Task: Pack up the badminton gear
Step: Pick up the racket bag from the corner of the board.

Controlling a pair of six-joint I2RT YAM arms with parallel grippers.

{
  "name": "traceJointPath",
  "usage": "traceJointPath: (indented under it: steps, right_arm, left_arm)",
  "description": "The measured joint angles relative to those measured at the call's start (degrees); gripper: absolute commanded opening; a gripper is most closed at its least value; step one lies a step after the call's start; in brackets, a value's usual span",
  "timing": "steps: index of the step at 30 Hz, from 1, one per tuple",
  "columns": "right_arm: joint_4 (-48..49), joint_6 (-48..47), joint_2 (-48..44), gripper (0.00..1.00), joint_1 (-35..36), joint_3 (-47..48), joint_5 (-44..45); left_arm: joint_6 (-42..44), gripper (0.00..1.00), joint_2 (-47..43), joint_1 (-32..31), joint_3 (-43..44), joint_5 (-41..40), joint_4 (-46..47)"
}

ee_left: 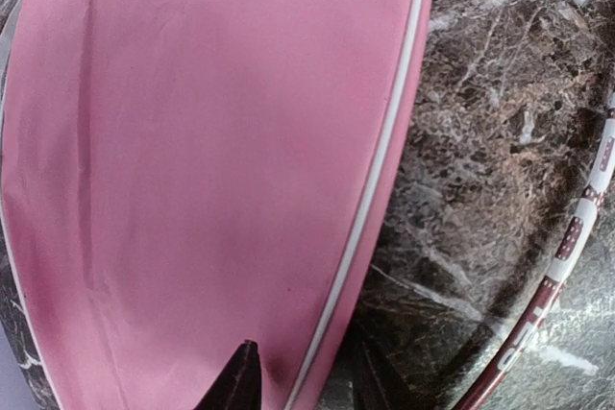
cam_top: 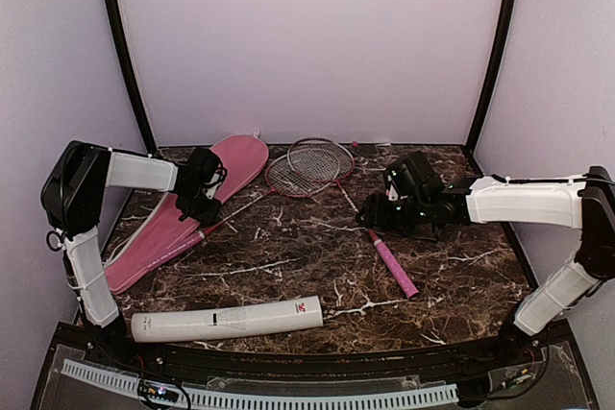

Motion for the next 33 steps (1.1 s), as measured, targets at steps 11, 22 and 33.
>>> traceJointPath:
  steps: [11, 22, 33]
  right_arm:
    - [1.27, 0.81, -0.44, 0.67, 0.28, -0.70, -0.17]
    - [1.27, 0.79, -0.92, 0.66, 0.37, -0.68, 0.17]
    - [1.33, 0.79, -6.99, 0.66, 0.61, -0.81, 1.07]
  left_arm:
    - [1.73, 0.00, 0.46, -0.04, 0.20, -2.43, 0.07]
    - [5.57, 0.00, -13.77, -0.04, -0.04, -12.24, -1.14]
    - [1.44, 0.00, -24.09, -0.09, 17.07, 8.02, -13.60]
